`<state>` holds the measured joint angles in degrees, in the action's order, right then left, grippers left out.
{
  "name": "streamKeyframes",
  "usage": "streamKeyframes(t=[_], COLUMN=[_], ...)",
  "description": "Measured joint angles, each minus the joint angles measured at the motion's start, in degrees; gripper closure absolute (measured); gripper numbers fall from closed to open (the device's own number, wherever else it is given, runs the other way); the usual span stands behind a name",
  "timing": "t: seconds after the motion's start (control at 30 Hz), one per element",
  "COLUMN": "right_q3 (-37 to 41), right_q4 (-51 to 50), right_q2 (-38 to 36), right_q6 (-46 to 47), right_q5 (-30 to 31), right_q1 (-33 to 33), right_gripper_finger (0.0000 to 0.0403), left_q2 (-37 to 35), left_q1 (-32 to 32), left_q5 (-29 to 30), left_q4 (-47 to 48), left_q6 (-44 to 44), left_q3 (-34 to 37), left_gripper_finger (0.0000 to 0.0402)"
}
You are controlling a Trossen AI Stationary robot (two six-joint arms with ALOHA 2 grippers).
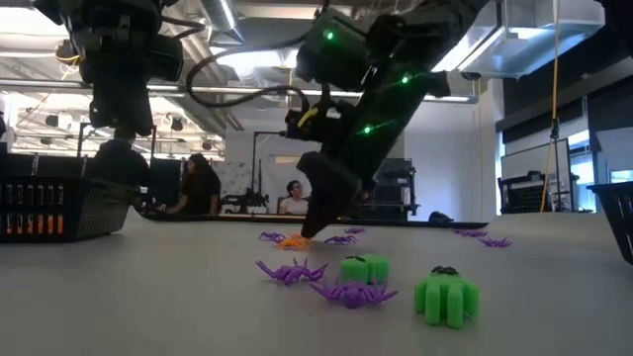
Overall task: Sort Halloween decoration
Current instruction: Put the orange spider toy into the top black basket
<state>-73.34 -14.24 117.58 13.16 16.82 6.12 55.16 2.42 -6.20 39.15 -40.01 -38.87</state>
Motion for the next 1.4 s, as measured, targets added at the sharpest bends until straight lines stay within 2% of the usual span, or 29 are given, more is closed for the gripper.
streamKeyframes(t=[0.1, 0.2, 0.3, 0.47, 0.83, 1.07, 1.2, 1.4], right_q3=[-0.11, -0.3, -0.4, -0.33, 0.17, 0.0, -0.3, -2.79], right_q4=[1.0, 1.02, 0.67, 0.21, -2.71, -2.77, -2.42, -1.97], right_q2=[1.08, 1.77, 1.95, 1.88, -1.35, -4.88, -5.7, -5.7], right_q6=[0.39, 0.71, 0.53, 0.02, 0.37, -0.64, -2.37, -4.84], right_q5=[-0.41, -0.79, -1.16, -1.46, 0.38, 6.76, 13.46, 20.44], right_q1=[-0.88, -1.48, -1.59, -1.59, 0.66, 4.54, 7.1, 10.19], right_gripper_finger=[0.0293, 0.0288, 0.0312, 0.0392, 0.0401, 0.0402, 0.0402, 0.0402], left_q2=[0.01, 0.02, 0.02, 0.02, 0.02, 0.02, 1.09, 7.49], left_q1=[0.0, 0.0, 0.0, 0.0, 0.02, -1.06, -1.77, -1.65], left_q5=[0.0, -0.01, 0.0, 0.59, 0.79, 3.69, 5.95, 5.12], left_q4=[-0.15, -0.26, -0.27, -0.28, -2.34, -10.89, -15.95, -23.34], left_q6=[0.0, 0.02, 0.02, -0.01, -1.9, -8.47, -12.23, -14.0], left_q3=[0.01, 0.02, 0.0, 0.01, 0.01, 0.01, 0.0, 0.0], left_gripper_finger=[0.0363, 0.0363, 0.0363, 0.0363, 0.0363, 0.0363, 0.0363, 0.0362])
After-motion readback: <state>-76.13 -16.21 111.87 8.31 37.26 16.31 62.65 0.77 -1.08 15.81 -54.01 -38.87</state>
